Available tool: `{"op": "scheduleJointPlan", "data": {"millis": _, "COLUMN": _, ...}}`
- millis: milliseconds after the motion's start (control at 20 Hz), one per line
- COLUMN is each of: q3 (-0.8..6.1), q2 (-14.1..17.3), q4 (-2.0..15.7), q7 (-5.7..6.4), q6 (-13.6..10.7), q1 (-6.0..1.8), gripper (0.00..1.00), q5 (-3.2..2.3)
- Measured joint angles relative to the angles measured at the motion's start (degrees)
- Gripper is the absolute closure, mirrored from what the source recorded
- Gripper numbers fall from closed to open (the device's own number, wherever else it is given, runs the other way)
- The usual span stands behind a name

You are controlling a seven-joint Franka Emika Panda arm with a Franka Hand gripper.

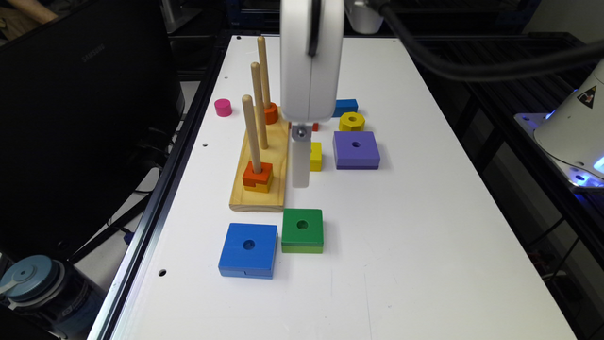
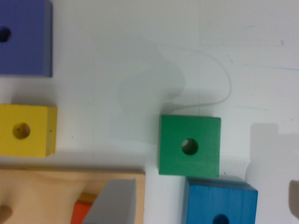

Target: Pick up green block.

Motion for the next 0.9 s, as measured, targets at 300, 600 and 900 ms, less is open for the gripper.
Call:
{"op": "scheduleJointPlan", "data": {"millis": 300, "q3": -0.12, "q2": 1.6, "q4": -0.15, "q7": 0.56, "q6": 0.8, "q1": 0.03, "gripper": 0.00, "q5": -1.11}}
{"op": "scheduleJointPlan", "data": {"millis": 600, "q3": -0.12, "q2": 5.7, "q4": -0.01, "q7": 3.48, "q6": 3.5, "q1": 0.05, "gripper": 0.00, "q5": -5.37}}
{"op": "scheduleJointPlan", "data": {"millis": 900, "q3": -0.12, "q2": 5.6, "q4": -0.04, "q7": 3.51, "q6": 3.5, "q1": 0.07, "gripper": 0.00, "q5": -5.39}}
